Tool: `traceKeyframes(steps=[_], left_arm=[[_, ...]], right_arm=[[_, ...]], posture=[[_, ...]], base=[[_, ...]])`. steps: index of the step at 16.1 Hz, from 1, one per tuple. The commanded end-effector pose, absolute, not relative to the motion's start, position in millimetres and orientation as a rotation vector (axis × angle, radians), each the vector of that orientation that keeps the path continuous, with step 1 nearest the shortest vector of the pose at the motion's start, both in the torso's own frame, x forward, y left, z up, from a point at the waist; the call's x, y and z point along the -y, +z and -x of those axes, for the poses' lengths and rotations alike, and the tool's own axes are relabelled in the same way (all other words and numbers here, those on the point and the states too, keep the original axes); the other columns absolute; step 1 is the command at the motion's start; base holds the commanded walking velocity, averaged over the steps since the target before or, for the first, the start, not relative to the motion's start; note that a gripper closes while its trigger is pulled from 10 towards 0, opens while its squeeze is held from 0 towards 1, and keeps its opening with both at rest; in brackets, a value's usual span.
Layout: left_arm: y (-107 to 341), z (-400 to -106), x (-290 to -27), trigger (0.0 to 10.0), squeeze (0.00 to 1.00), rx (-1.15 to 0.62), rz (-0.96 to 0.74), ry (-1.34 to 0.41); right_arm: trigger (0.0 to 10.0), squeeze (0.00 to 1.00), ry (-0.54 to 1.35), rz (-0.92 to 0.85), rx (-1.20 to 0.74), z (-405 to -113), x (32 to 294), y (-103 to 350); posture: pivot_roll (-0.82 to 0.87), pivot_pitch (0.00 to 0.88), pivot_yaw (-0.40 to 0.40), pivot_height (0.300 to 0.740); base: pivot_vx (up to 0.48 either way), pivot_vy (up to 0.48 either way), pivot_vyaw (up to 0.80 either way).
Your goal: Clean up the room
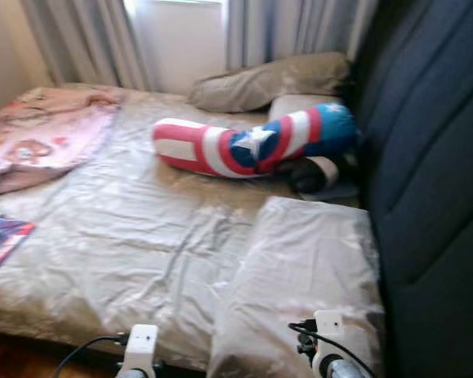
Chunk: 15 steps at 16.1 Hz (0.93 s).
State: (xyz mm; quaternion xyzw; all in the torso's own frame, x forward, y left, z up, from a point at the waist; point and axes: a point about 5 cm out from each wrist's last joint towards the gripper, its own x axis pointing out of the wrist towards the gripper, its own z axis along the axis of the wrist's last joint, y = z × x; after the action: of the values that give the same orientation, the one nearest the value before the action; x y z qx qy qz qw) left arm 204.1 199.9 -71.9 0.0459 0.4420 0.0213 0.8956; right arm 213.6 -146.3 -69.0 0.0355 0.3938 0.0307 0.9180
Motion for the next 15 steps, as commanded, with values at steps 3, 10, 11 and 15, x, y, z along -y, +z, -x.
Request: traceKeyframes(steps=[3, 10, 11, 15], left_arm=[[-72.4, -205.3, -191.1, 10.0, 0.0, -0.903, -0.062, 0.021], [-69.7, -209.5, -194.2, 10.0, 0.0, -0.895, -0.043, 0.036], [-69.4, -210.3, -193.2, 10.0, 0.0, -0.892, -0.039, 0.037], [-68.8, -211.3, -193.0, 10.0, 0.0, -0.888, -0.039, 0.038]], right_arm=[[10.0, 0.0, -0.014, -0.084, -0.793, -217.6, 163.0, -66.1], [10.0, 0.0, -0.069, -0.113, -0.78, -222.7, 169.5, -62.8], [10.0, 0.0, -0.064, -0.117, -0.778, -223.3, 168.2, -62.5], [10.0, 0.0, -0.041, -0.115, -0.762, -225.8, 164.4, -60.8]], posture=[[-0.02, 0.0, -0.019, 0.74], [-0.01, 0.0, -0.021, 0.74], [-0.01, 0.0, -0.021, 0.74], [-0.01, 0.0, -0.018, 0.74]], base=[[0.0, 0.0, 0.0], [0.0, 0.0, -0.42], [0.0, 0.0, -0.79], [0.0, 0.0, -0.54]])
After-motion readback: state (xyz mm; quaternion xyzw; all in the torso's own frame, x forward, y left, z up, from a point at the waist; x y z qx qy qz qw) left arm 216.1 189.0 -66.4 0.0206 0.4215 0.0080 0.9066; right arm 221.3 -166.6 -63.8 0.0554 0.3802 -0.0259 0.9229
